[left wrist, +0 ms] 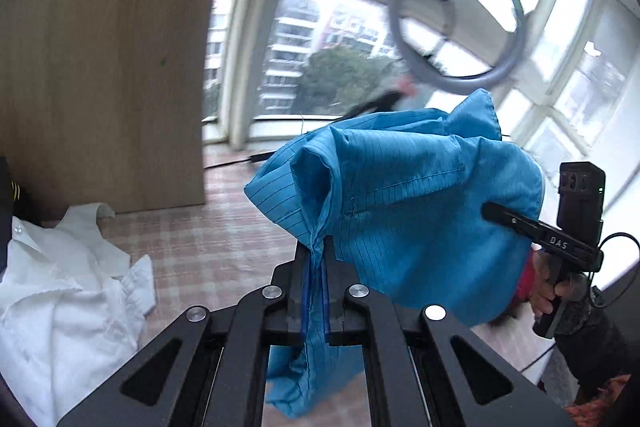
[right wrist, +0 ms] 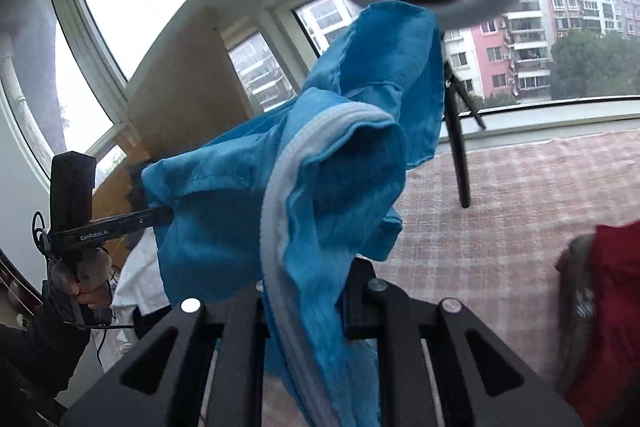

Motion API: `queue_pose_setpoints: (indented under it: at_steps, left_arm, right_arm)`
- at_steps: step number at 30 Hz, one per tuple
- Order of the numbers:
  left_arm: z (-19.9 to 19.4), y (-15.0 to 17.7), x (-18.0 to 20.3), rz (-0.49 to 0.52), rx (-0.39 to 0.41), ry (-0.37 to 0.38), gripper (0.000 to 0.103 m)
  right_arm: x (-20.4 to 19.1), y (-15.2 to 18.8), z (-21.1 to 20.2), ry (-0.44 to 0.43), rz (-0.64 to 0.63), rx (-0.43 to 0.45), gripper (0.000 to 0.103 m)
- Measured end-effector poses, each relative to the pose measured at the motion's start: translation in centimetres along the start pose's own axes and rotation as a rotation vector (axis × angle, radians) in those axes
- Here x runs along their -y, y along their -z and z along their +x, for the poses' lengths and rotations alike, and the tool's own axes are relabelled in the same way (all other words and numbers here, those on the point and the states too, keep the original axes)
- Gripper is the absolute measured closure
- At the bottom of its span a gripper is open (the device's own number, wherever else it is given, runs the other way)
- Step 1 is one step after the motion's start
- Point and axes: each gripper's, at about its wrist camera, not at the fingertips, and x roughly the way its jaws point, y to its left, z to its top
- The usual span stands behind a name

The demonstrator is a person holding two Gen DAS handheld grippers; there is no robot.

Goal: Fold clothes
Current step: 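Lift the coat with both grippers and carry it onto the clothes pile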

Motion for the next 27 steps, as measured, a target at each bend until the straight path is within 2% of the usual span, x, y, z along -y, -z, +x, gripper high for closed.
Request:
queue_pose_setpoints:
  at_steps: [3, 7, 12, 15, 19, 21, 23, 25, 27]
  left_arm:
    - [-2.4, 0.0, 4.1, 0.09, 0.014, 0.046, 0.099]
    - [-2.5, 0.0, 10.4, 0.173, -0.001, 0.118, 0.099]
    - [0.4, 0.8, 20.2, 0.285, -0.042, 0.187, 0.099]
    - [3.1, 1.0, 25.2, 0.293, -0.08, 0.233, 0.099]
    - [7.8, 0.4, 28.6, 0.257, -0.114, 0.222, 0.099]
    - [10.9, 0.1, 29.4, 0.238, -0.132, 0.185, 0.099]
    - [14.0, 0.2, 29.4, 0.204, -0.159, 0.152, 0.099]
    - [17.1, 0.5, 29.0, 0.186, -0.181, 0.087, 0.099]
    - [19.8, 0.5, 27.6, 0.127, -0.207, 0.074, 0.099]
  right_arm:
    - [-0.8, 0.3, -6.0, 0.048, 0.001, 0.054, 0.09]
    - [0.0, 0.6, -12.6, 0.16, -0.002, 0.048, 0.09]
    - [4.0, 0.8, -19.4, 0.317, 0.012, -0.013, 0.09]
    - [7.9, 0.3, -21.4, 0.388, 0.007, -0.059, 0.09]
    - [13.3, -0.4, -21.1, 0.45, -0.019, -0.143, 0.09]
    - [16.6, -0.7, -19.9, 0.457, -0.005, -0.181, 0.09]
    - [20.0, -0.9, -18.1, 0.458, 0.002, -0.224, 0.09]
    - [22.9, -1.0, -16.1, 0.454, 0.002, -0.271, 0.09]
    - [25.8, -0.7, -13.6, 0.453, -0.003, -0.321, 0.09]
